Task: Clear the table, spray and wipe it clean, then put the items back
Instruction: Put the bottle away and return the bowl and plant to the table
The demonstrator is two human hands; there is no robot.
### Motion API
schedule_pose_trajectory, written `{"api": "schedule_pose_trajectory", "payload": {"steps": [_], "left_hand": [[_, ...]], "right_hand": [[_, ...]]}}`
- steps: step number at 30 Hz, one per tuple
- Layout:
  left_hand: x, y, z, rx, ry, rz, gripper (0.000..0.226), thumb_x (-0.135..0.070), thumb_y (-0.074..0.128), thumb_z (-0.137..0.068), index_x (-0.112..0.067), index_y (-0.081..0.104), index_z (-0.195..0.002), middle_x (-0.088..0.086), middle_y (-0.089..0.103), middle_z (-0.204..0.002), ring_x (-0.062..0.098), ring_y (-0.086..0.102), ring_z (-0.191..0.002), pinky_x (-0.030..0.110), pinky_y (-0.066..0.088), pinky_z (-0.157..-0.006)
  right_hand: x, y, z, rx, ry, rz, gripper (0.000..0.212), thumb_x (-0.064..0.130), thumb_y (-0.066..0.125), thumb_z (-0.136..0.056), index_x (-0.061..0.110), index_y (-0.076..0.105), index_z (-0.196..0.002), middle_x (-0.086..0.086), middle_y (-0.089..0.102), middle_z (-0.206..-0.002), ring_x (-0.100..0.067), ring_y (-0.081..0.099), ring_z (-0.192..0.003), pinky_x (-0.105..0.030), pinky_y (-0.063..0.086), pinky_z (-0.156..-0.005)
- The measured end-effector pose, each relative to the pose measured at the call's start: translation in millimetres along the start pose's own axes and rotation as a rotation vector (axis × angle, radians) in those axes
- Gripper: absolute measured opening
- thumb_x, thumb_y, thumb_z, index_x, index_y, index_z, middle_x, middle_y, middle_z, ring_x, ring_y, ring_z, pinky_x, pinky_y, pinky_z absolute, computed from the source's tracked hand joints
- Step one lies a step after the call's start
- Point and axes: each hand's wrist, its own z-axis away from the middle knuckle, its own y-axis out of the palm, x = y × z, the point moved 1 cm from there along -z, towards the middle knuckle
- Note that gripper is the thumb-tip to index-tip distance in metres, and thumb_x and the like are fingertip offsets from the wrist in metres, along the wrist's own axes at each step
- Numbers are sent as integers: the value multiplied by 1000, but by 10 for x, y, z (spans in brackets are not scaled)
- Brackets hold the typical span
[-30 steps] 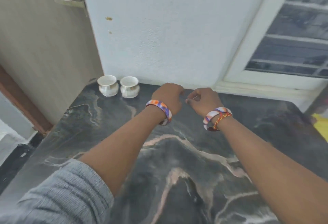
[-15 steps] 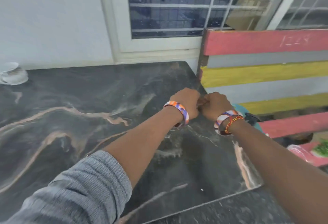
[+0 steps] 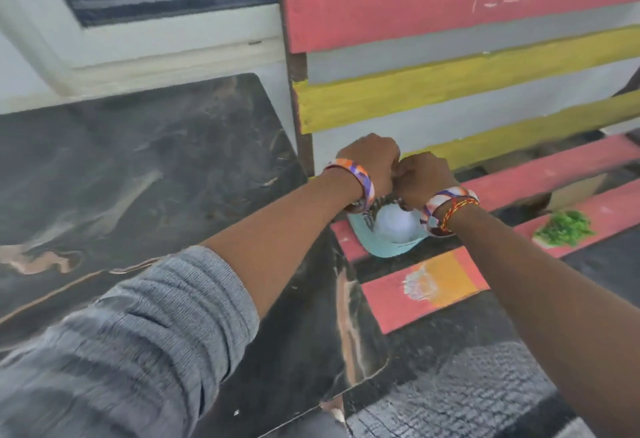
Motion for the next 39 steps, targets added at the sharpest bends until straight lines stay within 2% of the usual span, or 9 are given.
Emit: {"api": "schedule_pose_trajectory", "payload": {"steps": [6,12,16,18,21,24,31,35,39], "left_hand": [[-545,249,-854,93,86,54,32,-10,56,-84,-5,62,-115,17,62,-121,33,59,-111,35,51,-89],[-1142,702,-1473,218,196,25,18,-3,54,-79,-19,50,-85,9,50,-88,21,48,-81,25,37,-69],[-1480,1105,-1788,324,171,74,20,-3,55,-81,-5,62,-100,18,56,-98,28,58,-98,31,46,-78],[-1603,1335,-1900,377,126,99,37,-7,58,-82,1,58,-118,20,59,-115,32,56,-113,34,48,-90],[-1818,1775,-2088,486,59,81,56,-23,64,-84,0,46,-132,20,50,-134,32,50,-121,38,44,-99],[-1955,2247,-2161,612,-29,3,77,-36,69,-80,-2,33,-139,22,37,-141,34,42,-127,42,41,-103],[-2235,3107,-2379,737,-250,-30,127,-49,78,-64,-19,-11,-150,13,-20,-157,37,-8,-146,56,20,-115],[-2314,3366,-2441,720,-233,-84,122,-43,79,-66,-24,-9,-149,11,-4,-159,36,1,-146,57,27,-111],[-2255,3413,-2420,634,-219,-48,112,-37,79,-68,-25,3,-149,14,12,-156,37,18,-142,49,39,-104]], "right_hand": [[-977,-184,-407,1,138,-3,19,14,56,-83,2,70,-85,-23,69,-93,-38,62,-92,-27,35,-65],[-2032,-383,-412,31,357,-18,21,12,59,-82,1,71,-94,-25,69,-100,-38,63,-99,-36,49,-82],[-2852,-527,-457,-32,452,-47,41,11,63,-81,8,58,-122,-21,64,-116,-36,58,-108,-37,46,-89],[-3303,-543,-494,61,452,77,74,20,70,-77,17,33,-141,-22,45,-137,-39,42,-125,-45,41,-98],[-4003,-490,-576,402,433,281,123,33,81,-67,31,-13,-147,-17,-11,-156,-41,-8,-143,-59,18,-111],[-4471,-385,-633,482,392,283,127,29,82,-67,38,-19,-143,-8,-28,-154,-36,-24,-141,-69,17,-106],[-4930,-255,-917,353,195,155,80,16,74,-72,34,35,-139,-12,11,-155,-41,11,-141,-58,41,-99],[-4972,-205,-1054,372,192,197,68,15,74,-71,31,45,-130,-19,35,-138,-46,46,-117,-55,48,-92],[-4986,-230,-1066,245,230,127,56,6,68,-72,20,55,-126,-22,56,-119,-41,56,-106,-46,50,-88]]}}
